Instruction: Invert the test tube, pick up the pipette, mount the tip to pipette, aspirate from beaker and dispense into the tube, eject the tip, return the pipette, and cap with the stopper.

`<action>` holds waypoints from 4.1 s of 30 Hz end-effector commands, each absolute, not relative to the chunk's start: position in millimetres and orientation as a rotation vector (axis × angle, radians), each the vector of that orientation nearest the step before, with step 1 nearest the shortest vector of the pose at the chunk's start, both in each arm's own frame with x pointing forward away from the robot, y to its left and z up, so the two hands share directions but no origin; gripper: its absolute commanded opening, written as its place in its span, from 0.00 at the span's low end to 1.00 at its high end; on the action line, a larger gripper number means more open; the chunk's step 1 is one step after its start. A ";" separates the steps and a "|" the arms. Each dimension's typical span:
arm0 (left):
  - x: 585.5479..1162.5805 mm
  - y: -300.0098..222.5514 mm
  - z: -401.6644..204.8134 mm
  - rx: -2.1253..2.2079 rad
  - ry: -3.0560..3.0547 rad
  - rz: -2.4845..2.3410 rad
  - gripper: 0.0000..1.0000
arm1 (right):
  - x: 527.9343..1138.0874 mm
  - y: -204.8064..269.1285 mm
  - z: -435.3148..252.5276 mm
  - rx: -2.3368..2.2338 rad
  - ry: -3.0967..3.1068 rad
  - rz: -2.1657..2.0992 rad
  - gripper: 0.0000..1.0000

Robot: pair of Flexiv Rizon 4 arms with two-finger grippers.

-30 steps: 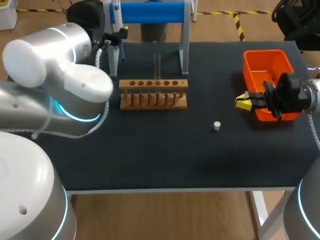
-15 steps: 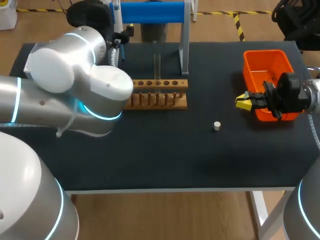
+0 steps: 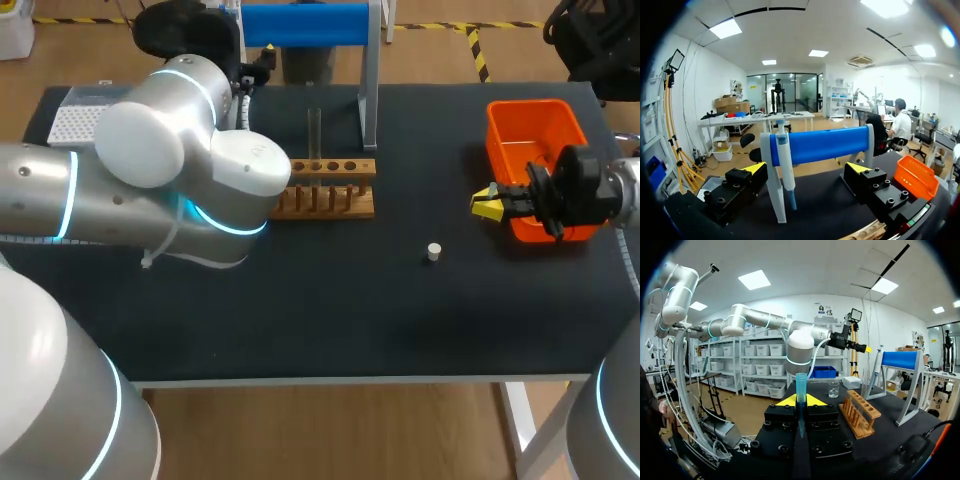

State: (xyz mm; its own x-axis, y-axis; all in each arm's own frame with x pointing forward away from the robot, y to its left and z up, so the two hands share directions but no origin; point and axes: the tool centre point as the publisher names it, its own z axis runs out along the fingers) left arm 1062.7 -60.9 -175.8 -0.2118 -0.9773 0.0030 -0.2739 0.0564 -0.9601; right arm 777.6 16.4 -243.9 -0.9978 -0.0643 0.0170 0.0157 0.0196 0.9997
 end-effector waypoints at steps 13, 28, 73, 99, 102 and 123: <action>1085.2 -67.9 -192.5 -1.334 1.509 -1.147 1.00 | 776.5 15.8 -243.4 0.052 -2.203 -2.160 0.00; 1099.9 -58.5 -195.5 -1.329 1.501 -1.136 0.94 | 776.5 15.8 -243.4 0.052 -2.203 -2.160 0.00; 1142.4 -47.3 -205.2 -1.334 1.483 -1.130 0.74 | 776.5 15.8 -243.4 0.052 -2.203 -2.160 0.00; 1160.8 -43.0 -208.6 -1.307 1.455 -1.153 0.54 | 776.5 15.8 -243.4 0.052 -2.203 -2.160 0.00; 1163.0 -43.9 -207.8 -1.301 1.458 -1.153 0.48 | 776.5 15.8 -243.4 0.052 -2.203 -2.160 0.00; 1170.4 -40.8 -203.4 -1.283 1.443 -1.154 0.47 | 776.5 15.8 -243.4 0.052 -2.203 -2.160 0.00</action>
